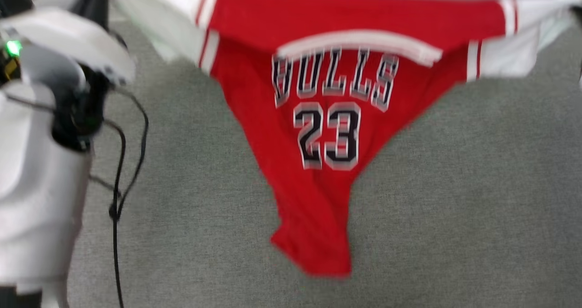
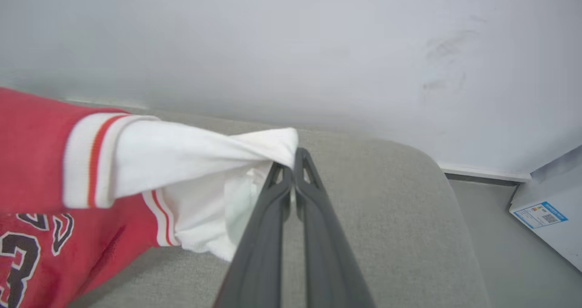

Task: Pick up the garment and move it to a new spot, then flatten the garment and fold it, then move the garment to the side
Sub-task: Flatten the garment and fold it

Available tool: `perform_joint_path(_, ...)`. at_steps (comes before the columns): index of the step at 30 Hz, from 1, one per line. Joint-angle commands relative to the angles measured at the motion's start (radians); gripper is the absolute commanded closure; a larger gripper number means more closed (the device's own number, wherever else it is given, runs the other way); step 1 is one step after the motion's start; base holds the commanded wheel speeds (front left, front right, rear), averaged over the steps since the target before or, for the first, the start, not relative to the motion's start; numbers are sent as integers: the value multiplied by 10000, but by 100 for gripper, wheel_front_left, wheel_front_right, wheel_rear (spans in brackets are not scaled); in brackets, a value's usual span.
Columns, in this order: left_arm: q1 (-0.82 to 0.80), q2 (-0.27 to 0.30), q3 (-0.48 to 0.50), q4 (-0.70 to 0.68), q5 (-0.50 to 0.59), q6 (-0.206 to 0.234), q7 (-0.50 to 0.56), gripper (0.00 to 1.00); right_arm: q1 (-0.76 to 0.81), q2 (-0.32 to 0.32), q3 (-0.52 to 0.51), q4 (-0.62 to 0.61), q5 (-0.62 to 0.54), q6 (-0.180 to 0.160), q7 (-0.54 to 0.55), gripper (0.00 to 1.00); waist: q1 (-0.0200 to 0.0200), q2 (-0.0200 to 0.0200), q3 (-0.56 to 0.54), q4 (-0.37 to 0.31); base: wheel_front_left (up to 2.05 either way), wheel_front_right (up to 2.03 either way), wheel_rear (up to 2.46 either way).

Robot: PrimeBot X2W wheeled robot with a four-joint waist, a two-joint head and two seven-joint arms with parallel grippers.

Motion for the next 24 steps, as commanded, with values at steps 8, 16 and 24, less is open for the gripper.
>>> perform_joint_path(8, -3625, 60, 211, 2137, 422, -315, -957, 100, -3333, 544, -903, 902, -942, -8, -1171, 100, 0, 0, 1383, -89, 0, 0, 0)
perform_joint_path(16, -6491, 517, 190, 3046, 1096, -470, -1752, 100, -6003, 893, -1405, 1431, -1858, -11, -2197, 100, 0, 0, 2576, -150, 0, 0, 0)
perform_joint_path(24, -7776, 634, -21, 3516, 1336, -720, -1993, 100, -7231, 1091, -1172, 1877, -1912, -10, -2807, 100, 0, 0, 3728, -126, 0, 0, 0)
